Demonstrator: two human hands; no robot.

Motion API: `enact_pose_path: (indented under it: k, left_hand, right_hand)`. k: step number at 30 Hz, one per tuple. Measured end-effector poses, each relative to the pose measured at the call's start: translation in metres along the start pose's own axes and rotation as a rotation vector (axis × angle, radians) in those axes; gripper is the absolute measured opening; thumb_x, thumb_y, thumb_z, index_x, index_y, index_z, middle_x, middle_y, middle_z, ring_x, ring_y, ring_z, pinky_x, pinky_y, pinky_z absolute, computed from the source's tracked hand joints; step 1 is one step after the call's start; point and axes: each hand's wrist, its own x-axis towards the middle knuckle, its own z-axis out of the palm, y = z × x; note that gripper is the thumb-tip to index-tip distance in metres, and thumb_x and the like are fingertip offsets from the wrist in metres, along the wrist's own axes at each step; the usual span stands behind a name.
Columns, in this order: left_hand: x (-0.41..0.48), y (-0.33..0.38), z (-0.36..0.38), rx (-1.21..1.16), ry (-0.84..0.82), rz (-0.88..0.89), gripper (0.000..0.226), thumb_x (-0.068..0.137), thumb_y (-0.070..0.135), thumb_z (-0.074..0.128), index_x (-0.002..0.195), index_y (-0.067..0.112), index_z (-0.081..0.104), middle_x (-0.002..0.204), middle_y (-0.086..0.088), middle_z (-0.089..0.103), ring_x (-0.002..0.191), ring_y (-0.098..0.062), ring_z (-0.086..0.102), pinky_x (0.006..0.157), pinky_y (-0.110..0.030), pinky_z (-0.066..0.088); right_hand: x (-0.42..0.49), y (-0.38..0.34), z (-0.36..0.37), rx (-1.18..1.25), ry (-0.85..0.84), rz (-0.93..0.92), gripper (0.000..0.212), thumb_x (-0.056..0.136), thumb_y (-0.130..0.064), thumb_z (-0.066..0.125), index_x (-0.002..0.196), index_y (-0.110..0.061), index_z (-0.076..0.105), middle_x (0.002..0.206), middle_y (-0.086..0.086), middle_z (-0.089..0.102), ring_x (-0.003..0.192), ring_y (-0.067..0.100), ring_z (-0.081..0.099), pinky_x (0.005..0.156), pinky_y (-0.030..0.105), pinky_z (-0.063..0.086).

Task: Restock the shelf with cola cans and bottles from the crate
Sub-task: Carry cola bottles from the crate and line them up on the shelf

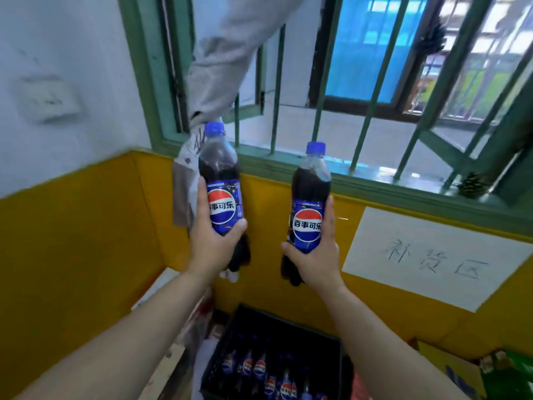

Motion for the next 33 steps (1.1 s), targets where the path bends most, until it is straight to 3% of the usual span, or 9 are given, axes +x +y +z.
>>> enact_pose_path:
  k: [3, 7, 12, 15, 18, 21, 23, 29, 33]
  left_hand:
    - [-0.018, 0.035, -0.028, 0.044, 0.105, 0.019, 0.100, 0.080, 0.004, 0.069, 0.149, 0.032, 0.003, 0.134, 0.016, 0.031, 0.117, 0.000, 0.041, 0.074, 0.003, 0.037]
    - [-0.063, 0.067, -0.063, 0.097, 0.192, 0.017, 0.101, 0.080, 0.007, 0.070, 0.147, 0.040, 0.001, 0.128, 0.017, 0.035, 0.110, -0.002, 0.045, 0.073, -0.006, 0.040]
    - [-0.133, 0.098, -0.123, 0.174, 0.365, 0.030, 0.101, 0.079, 0.008, 0.071, 0.141, 0.049, 0.002, 0.115, 0.033, 0.038, 0.097, 0.013, 0.049, 0.077, -0.008, 0.042]
    - [-0.178, 0.121, -0.173, 0.205, 0.513, 0.015, 0.100, 0.079, 0.005, 0.070, 0.147, 0.039, 0.005, 0.114, 0.033, 0.039, 0.095, 0.022, 0.048, 0.072, -0.002, 0.044]
    - [-0.225, 0.155, -0.226, 0.297, 0.693, 0.018, 0.098, 0.080, 0.007, 0.070, 0.146, 0.041, 0.006, 0.118, 0.028, 0.039, 0.100, 0.014, 0.049, 0.077, -0.008, 0.043]
    - [-0.284, 0.187, -0.279, 0.380, 0.868, 0.015, 0.098, 0.080, 0.007, 0.069, 0.146, 0.042, 0.006, 0.121, 0.025, 0.040, 0.105, 0.003, 0.049, 0.086, -0.018, 0.043]
    - [-0.328, 0.207, -0.313, 0.460, 0.967, 0.016, 0.098, 0.080, 0.008, 0.069, 0.146, 0.042, 0.005, 0.117, 0.032, 0.038, 0.103, 0.007, 0.050, 0.083, -0.015, 0.043]
    - [-0.461, 0.279, -0.401, 0.607, 1.247, 0.020, 0.097, 0.082, 0.008, 0.067, 0.145, 0.042, 0.002, 0.113, 0.032, 0.034, 0.095, 0.013, 0.046, 0.071, -0.004, 0.038]
    - [-0.552, 0.327, -0.452, 0.710, 1.394, 0.014, 0.097, 0.082, 0.006, 0.067, 0.145, 0.043, 0.002, 0.122, 0.025, 0.036, 0.103, 0.008, 0.048, 0.083, -0.009, 0.040]
  right_hand:
    - [-0.006, -0.031, 0.002, 0.056, -0.047, -0.091, 0.112, 0.071, -0.007, 0.078, 0.135, -0.051, -0.002, 0.141, -0.010, 0.032, 0.120, 0.007, 0.041, 0.085, 0.009, 0.038]
    - [-0.027, -0.068, 0.004, 0.116, -0.156, -0.186, 0.111, 0.071, -0.008, 0.078, 0.138, -0.047, -0.002, 0.134, -0.017, 0.028, 0.119, 0.004, 0.039, 0.082, 0.006, 0.037]
    - [-0.076, -0.119, 0.032, 0.285, -0.323, -0.262, 0.111, 0.072, -0.007, 0.077, 0.129, -0.060, -0.003, 0.140, -0.011, 0.033, 0.119, 0.004, 0.042, 0.085, 0.009, 0.039]
    - [-0.120, -0.157, 0.062, 0.403, -0.469, -0.314, 0.111, 0.072, -0.008, 0.077, 0.131, -0.058, -0.002, 0.129, -0.029, 0.032, 0.107, -0.011, 0.044, 0.079, 0.001, 0.038]
    - [-0.168, -0.199, 0.092, 0.508, -0.615, -0.355, 0.110, 0.072, -0.008, 0.078, 0.128, -0.061, -0.001, 0.116, -0.041, 0.029, 0.103, -0.021, 0.043, 0.074, 0.000, 0.041]
    - [-0.225, -0.246, 0.119, 0.650, -0.733, -0.364, 0.109, 0.072, -0.006, 0.077, 0.128, -0.060, 0.001, 0.118, -0.035, 0.035, 0.103, -0.018, 0.045, 0.071, 0.003, 0.044]
    - [-0.266, -0.278, 0.131, 0.713, -0.819, -0.361, 0.108, 0.072, -0.006, 0.077, 0.131, -0.058, 0.002, 0.121, -0.028, 0.036, 0.103, -0.011, 0.048, 0.069, 0.006, 0.045]
    - [-0.405, -0.380, 0.149, 0.869, -1.084, -0.494, 0.111, 0.070, -0.004, 0.078, 0.127, -0.063, 0.003, 0.120, -0.032, 0.036, 0.112, -0.001, 0.047, 0.089, 0.021, 0.044]
    - [-0.510, -0.447, 0.152, 0.933, -1.216, -0.536, 0.112, 0.070, -0.004, 0.078, 0.135, -0.056, 0.003, 0.118, -0.034, 0.037, 0.107, -0.005, 0.048, 0.091, 0.021, 0.041]
